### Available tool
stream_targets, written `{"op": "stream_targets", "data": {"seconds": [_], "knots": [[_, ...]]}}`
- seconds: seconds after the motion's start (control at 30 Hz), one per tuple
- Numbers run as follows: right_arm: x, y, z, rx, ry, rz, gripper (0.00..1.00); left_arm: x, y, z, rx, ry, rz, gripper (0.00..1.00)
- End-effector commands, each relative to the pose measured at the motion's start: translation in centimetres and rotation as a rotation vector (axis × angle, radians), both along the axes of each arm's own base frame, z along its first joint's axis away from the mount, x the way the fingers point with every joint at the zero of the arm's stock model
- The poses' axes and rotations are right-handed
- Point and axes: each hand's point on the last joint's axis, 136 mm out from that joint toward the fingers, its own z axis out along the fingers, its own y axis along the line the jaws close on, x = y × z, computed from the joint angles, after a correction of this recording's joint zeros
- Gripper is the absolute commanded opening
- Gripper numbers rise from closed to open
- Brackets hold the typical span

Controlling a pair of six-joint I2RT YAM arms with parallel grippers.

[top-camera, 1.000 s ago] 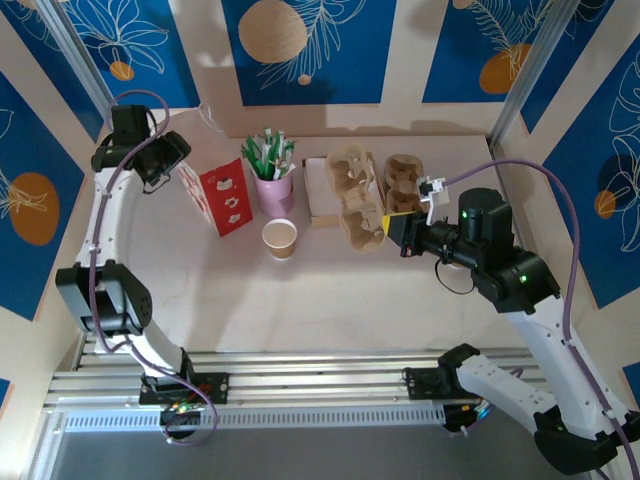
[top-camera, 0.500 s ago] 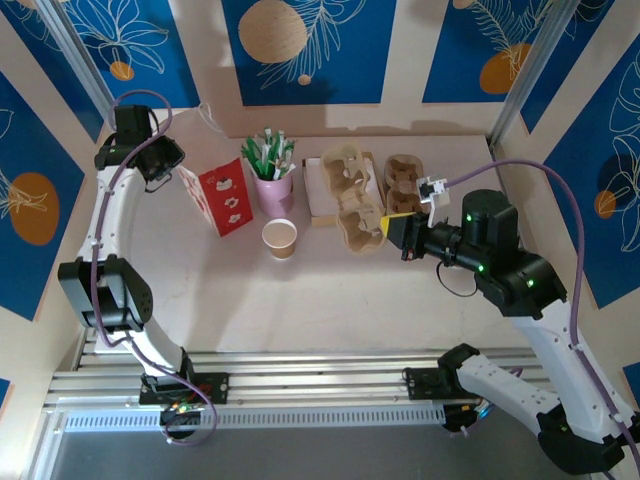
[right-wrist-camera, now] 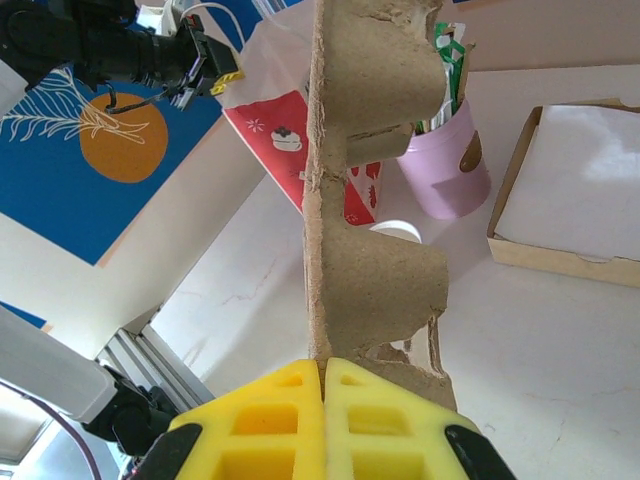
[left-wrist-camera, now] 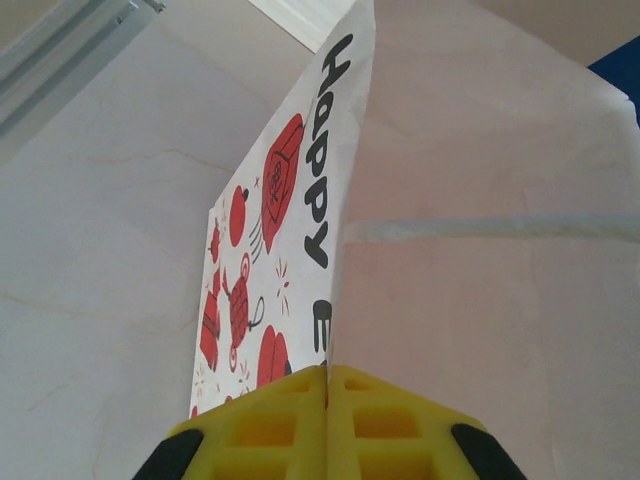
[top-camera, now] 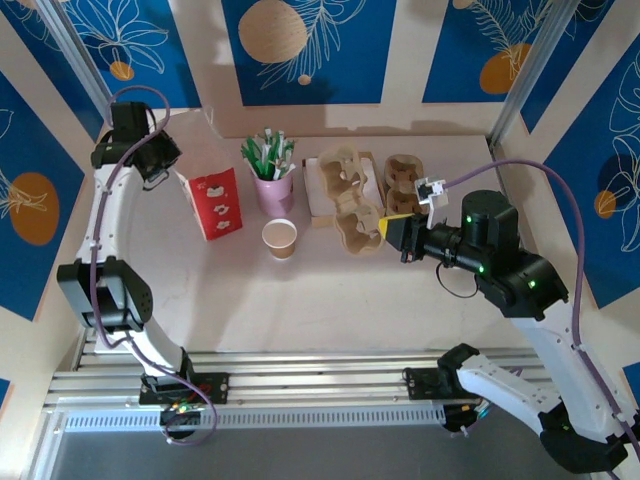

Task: Pack the takeout coffee

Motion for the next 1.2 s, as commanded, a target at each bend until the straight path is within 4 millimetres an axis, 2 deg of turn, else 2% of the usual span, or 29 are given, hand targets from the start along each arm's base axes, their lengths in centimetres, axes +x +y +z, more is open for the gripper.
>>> {"op": "stream_targets", "data": {"seconds": [0.0,0.1,0.33,0.43,0.57,0.67,0.77,1.17], "knots": [[-1.0,0.0,1.6,0.022,-0.037,0.03,0.0,-2.4,1.1,5.5,0.051,-0.098,0.02,0.0],[-1.2,-0.1,2.0,0.031,-0.046,0.027,0.0,-4.4,0.8,8.6,0.051,-0.168,0.018,0.0],[-1.9,-0.7,4.1,0.054,-0.097,0.018,0.0,-9.4,-1.7,15.4,0.0,-0.341,-0.029,0.0],[-2.5,-1.1,5.5,0.07,-0.131,0.016,0.0,-11.6,-3.3,18.2,-0.011,-0.404,-0.07,0.0],[-3.3,-1.6,7.6,0.093,-0.176,0.017,0.0,-14.0,-6.0,20.7,-0.024,-0.462,-0.139,0.0],[-4.1,-2.1,9.4,0.118,-0.214,0.016,0.0,-15.4,-8.8,21.0,-0.036,-0.471,-0.207,0.0],[-4.9,-2.5,10.9,0.137,-0.246,0.018,0.0,-15.9,-12.2,20.3,-0.046,-0.458,-0.289,0.0],[-7.6,-5.1,14.7,0.209,-0.325,-0.038,0.0,-16.8,-24.9,15.5,-0.046,-0.35,-0.547,0.0]]}}
